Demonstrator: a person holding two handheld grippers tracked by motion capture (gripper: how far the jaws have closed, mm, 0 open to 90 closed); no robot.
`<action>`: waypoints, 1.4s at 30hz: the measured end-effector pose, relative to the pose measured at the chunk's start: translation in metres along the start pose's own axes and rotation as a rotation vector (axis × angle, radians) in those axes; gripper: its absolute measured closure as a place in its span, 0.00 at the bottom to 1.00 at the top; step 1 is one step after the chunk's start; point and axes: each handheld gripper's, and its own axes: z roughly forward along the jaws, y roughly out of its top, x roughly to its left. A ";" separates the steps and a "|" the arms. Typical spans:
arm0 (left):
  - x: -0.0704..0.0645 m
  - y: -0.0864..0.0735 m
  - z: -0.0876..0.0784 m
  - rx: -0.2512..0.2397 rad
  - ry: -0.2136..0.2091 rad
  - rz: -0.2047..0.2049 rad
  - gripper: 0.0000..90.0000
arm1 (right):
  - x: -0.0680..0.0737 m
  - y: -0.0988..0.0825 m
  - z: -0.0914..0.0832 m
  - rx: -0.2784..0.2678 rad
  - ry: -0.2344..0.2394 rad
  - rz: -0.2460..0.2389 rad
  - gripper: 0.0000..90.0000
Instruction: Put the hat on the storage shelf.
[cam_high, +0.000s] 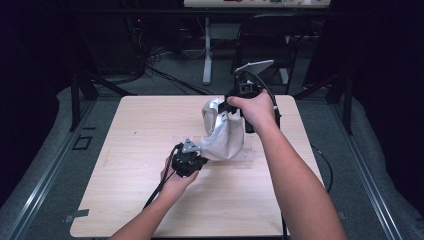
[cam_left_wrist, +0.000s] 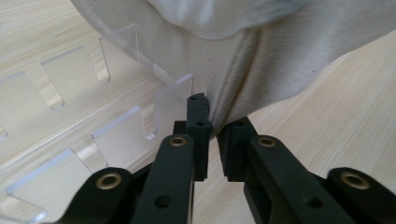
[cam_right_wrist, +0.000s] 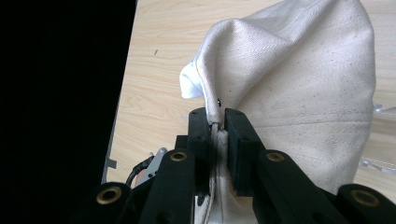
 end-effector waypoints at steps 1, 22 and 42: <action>0.000 0.000 0.000 0.000 0.000 0.000 0.87 | 0.000 0.000 0.000 0.000 0.000 0.000 0.90; 0.022 -0.054 -0.085 -0.128 0.111 -0.015 0.63 | 0.005 -0.005 0.003 0.001 -0.001 -0.018 0.90; 0.048 -0.058 -0.092 -0.156 0.126 -0.103 0.63 | 0.010 -0.008 -0.002 0.004 -0.030 -0.047 0.82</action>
